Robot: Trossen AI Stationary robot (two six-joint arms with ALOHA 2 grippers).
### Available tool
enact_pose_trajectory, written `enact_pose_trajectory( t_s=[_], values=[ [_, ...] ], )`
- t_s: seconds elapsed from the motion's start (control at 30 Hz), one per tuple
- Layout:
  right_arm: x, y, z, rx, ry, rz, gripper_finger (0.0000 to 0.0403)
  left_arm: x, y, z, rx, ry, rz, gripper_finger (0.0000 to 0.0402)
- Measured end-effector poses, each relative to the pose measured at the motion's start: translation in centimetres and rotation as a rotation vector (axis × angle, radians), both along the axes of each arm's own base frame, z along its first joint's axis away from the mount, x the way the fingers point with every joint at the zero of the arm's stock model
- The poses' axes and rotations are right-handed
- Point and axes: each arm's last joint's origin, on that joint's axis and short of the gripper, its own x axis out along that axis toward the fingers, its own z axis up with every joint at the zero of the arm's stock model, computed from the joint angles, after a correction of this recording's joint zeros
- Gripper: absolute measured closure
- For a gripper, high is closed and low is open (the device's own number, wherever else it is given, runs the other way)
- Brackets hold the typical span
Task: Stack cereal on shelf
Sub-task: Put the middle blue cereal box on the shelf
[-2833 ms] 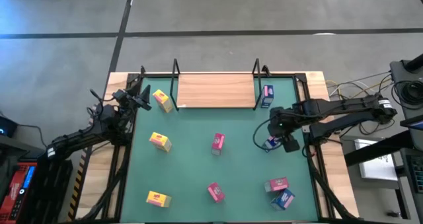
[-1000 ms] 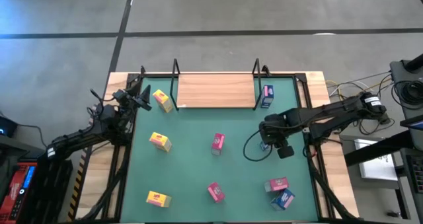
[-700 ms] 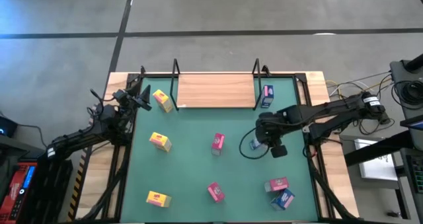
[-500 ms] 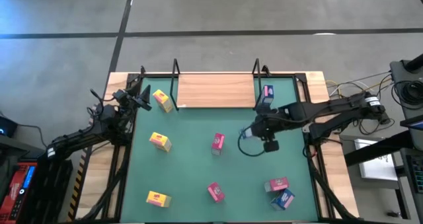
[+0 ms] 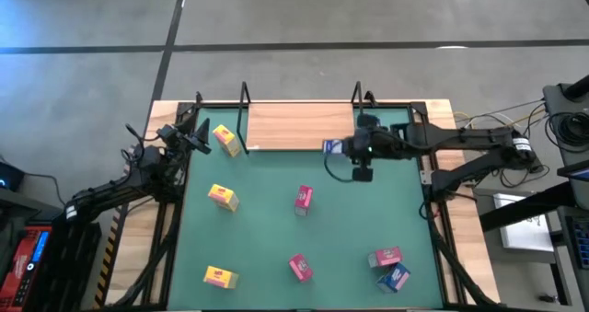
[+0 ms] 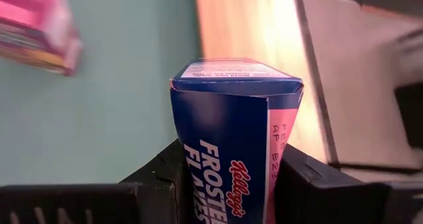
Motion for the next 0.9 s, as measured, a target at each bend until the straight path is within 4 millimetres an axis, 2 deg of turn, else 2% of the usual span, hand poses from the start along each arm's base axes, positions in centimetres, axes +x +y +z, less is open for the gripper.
enact_pose_trajectory(
  t_s=[0.3, 0.5, 0.9],
  values=[
    [1.0, -4.6, -2.3, -0.013, 0.124, -0.102, 0.0270, 0.0, 0.0, 0.0, 0.000, -0.001, 0.000, 0.0102],
    [2.7, -6.5, -3.8, -0.014, 0.209, -0.094, 0.0265, 0.0, 0.0, 0.0, 0.000, 0.000, 0.000, 0.0102],
    [5.6, -9.4, -3.6, 0.019, 0.261, -0.084, 0.0242, 0.0, 0.0, 0.0, 0.000, 0.000, 0.000, 0.0102]
  ],
)
